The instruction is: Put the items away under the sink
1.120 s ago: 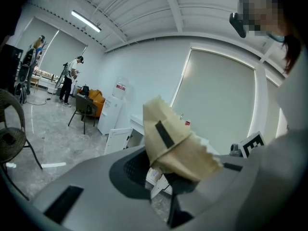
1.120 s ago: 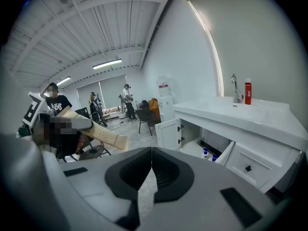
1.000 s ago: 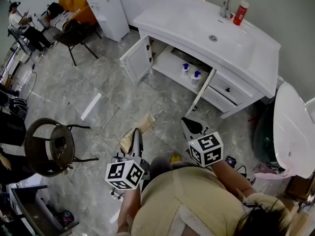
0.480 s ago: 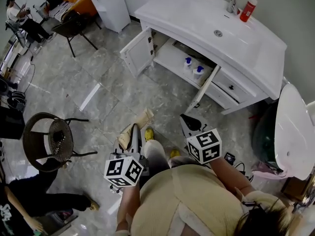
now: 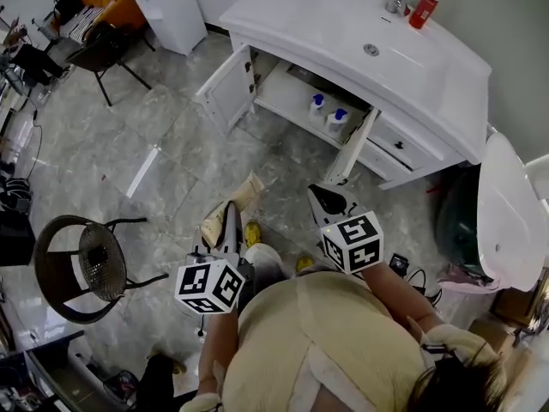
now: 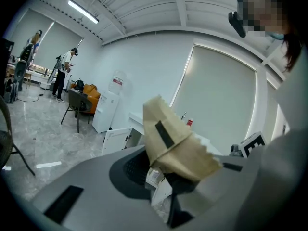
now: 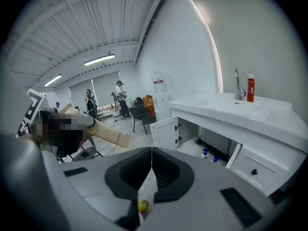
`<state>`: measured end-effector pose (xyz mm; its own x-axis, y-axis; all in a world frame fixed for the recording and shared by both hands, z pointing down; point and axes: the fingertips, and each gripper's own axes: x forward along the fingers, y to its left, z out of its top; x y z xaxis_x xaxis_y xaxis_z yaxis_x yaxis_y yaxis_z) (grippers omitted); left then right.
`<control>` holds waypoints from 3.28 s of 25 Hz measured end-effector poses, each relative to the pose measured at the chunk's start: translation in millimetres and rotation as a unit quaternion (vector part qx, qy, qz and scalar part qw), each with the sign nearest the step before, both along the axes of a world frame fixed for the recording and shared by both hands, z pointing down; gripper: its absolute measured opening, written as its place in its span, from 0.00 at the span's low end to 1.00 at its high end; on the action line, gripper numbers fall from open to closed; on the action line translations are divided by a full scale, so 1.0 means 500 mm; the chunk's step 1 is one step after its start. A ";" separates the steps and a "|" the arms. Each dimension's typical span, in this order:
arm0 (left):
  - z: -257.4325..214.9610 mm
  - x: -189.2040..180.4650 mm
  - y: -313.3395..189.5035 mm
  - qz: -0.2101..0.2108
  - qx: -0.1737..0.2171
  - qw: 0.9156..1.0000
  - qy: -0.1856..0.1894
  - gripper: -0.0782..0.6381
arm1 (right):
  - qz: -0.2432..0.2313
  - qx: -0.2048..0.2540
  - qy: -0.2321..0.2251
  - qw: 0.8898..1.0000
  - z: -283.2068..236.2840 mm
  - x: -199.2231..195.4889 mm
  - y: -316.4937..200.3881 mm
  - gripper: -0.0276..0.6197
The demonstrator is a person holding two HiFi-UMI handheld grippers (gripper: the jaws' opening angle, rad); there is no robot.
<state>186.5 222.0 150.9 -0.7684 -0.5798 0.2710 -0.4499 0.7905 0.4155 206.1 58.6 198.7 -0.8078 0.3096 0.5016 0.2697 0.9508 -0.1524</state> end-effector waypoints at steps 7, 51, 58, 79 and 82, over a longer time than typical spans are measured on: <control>0.005 -0.091 0.039 0.029 0.001 1.000 0.006 0.21 | 0.022 0.000 0.006 1.000 -0.004 -0.074 0.046 0.08; 0.094 -0.510 -0.013 0.163 -0.035 0.985 0.050 0.21 | 0.127 -0.004 0.044 0.991 0.071 -0.441 0.028 0.08; 0.110 -0.587 -0.101 0.191 -0.042 0.979 0.055 0.21 | 0.145 -0.012 0.052 0.988 0.084 -0.502 -0.036 0.08; 0.187 -0.699 -0.255 0.281 -0.090 0.954 0.058 0.21 | 0.240 -0.031 0.080 0.967 0.149 -0.537 -0.136 0.08; 0.208 -0.715 -0.262 0.299 -0.095 0.947 0.066 0.21 | 0.267 -0.033 0.081 0.960 0.158 -0.545 -0.132 0.08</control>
<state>-171.0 91.1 254.7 -0.2709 -0.8319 0.4843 -0.7943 0.4774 0.3758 -66.1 -7.3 277.5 -0.7732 -0.0916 0.6276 -0.2861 0.9335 -0.2163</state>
